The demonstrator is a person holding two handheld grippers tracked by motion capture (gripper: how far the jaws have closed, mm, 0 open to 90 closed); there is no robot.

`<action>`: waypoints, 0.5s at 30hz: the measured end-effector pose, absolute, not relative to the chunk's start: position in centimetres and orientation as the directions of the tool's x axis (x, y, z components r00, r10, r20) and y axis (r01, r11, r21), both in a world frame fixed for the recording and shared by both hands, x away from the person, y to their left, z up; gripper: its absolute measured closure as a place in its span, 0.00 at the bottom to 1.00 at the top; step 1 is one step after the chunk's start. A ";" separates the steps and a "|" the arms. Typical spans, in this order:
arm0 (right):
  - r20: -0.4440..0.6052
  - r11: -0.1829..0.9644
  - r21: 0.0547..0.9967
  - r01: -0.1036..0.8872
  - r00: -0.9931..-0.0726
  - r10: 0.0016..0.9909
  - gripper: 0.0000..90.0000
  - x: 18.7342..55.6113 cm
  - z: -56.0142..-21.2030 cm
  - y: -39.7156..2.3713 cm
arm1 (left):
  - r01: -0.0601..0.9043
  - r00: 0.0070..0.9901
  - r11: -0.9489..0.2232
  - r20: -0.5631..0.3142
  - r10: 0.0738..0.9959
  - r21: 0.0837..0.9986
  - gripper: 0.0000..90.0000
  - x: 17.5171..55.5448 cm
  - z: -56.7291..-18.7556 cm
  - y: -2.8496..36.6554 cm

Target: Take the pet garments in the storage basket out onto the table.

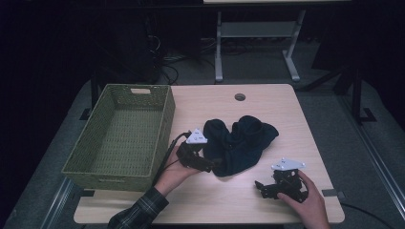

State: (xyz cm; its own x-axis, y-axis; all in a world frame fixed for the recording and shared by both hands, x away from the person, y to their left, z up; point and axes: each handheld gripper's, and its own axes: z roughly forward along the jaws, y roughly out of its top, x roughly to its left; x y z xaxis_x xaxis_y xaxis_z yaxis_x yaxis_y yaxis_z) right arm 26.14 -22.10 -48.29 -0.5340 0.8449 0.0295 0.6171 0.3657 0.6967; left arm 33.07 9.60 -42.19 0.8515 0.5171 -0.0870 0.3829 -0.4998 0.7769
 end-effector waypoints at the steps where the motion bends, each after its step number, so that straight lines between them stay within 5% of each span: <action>1: 0.030 0.366 0.697 0.617 -0.534 0.845 0.00 26.1 -48.3 -22.1 | 0.393 0.847 -0.494 -0.096 0.523 0.776 0.17 32.8 -42.4 9.7; 15: 0.029 0.366 0.696 0.617 -0.534 0.845 0.00 26.1 -48.3 -22.1 | 0.426 0.828 -0.562 -0.055 0.558 0.709 0.15 29.8 -45.0 11.5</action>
State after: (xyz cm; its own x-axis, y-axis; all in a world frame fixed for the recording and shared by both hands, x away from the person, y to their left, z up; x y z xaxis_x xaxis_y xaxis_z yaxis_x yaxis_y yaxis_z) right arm 26.14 -22.10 -48.29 -0.5343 0.8448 0.0295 0.6173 0.3661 0.6964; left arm 29.83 11.54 -44.99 0.8280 0.5580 -0.0554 0.4263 -0.5622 0.7087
